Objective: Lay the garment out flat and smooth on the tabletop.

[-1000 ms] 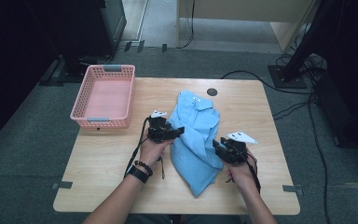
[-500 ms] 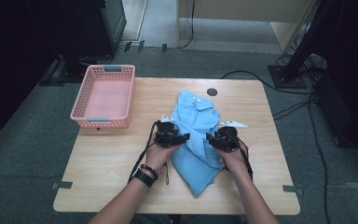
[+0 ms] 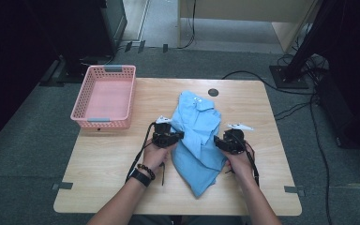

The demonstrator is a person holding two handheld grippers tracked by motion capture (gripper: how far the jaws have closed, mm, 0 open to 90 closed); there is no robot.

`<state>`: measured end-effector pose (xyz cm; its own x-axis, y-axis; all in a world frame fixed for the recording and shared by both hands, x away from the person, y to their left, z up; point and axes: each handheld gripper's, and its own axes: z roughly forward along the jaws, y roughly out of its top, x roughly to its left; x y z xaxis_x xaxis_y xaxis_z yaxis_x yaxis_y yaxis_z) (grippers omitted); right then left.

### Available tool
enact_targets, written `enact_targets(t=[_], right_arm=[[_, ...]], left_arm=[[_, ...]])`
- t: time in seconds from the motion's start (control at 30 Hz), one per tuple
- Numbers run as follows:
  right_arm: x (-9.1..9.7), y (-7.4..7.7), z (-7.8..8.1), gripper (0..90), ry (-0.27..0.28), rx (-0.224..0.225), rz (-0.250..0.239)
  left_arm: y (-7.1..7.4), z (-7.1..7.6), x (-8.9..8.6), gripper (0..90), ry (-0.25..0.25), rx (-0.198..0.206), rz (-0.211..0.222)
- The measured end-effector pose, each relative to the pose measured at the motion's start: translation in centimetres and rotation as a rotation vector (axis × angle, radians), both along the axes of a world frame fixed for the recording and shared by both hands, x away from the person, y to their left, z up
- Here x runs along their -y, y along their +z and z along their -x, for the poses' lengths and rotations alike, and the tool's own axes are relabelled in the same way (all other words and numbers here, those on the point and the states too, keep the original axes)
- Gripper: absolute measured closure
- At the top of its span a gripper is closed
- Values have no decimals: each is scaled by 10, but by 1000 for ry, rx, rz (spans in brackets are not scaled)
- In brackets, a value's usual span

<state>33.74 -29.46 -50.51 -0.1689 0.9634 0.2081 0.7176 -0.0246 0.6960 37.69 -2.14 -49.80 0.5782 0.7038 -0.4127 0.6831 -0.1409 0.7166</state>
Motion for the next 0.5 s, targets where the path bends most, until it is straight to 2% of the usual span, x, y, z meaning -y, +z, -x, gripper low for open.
enact_targets(t=[0.17, 0.27, 0.37, 0.47, 0.5], right_arm=[[-2, 5, -1, 538, 18, 17, -68], [-13, 6, -6, 529, 40, -5, -100], [-21, 4, -13, 514, 31, -21, -84], [-20, 0, -18, 513, 1, -40, -75], [-20, -2, -18, 517, -3, -53, -53]], left_arm=[[1, -1, -8, 900, -10, 1, -10], [0, 0, -10, 900, -33, 4, -23], [-2, -1, -15, 900, -35, 5, -34], [-2, -1, -22, 900, -35, 6, -45], [-2, -2, -25, 900, -32, 5, -47]])
